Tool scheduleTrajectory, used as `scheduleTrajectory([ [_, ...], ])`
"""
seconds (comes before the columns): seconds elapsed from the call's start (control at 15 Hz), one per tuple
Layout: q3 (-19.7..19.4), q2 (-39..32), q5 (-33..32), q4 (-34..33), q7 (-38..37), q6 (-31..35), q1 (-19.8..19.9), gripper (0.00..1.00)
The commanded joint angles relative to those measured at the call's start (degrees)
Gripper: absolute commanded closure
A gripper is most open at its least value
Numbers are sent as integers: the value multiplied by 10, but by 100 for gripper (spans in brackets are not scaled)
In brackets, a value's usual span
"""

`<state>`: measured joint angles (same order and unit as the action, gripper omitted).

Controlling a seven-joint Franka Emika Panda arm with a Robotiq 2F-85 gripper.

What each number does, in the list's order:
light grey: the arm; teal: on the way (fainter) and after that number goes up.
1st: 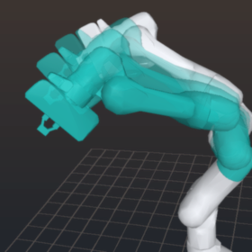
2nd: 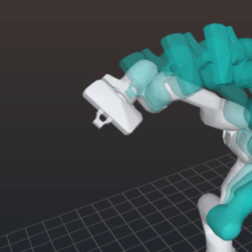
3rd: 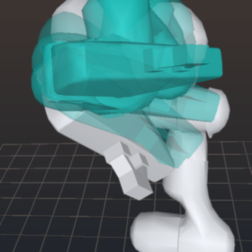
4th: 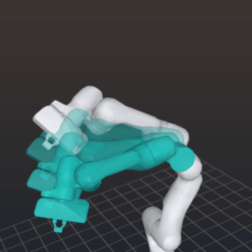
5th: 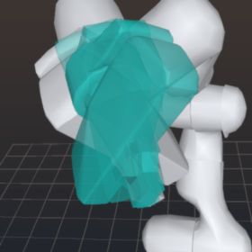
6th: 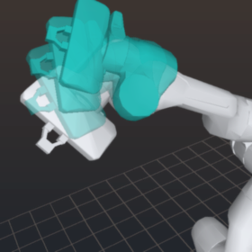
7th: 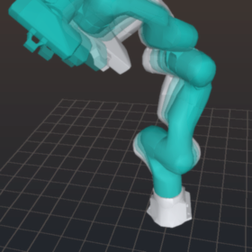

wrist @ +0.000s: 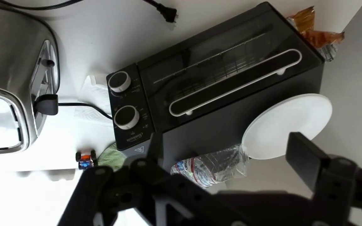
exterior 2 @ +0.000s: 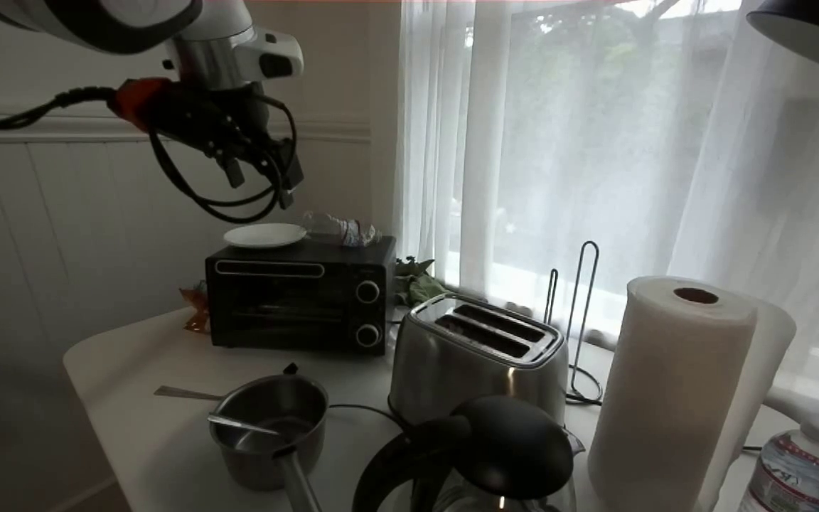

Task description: Pick up the clear wrap bottle file from the table and place it on top of the oven

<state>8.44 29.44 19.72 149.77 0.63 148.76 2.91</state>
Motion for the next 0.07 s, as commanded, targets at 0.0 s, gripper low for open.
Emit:
scheduleTrajectory([
  [0.0, -28, -1, -26, 1, -19, 3, -28, 0],
])
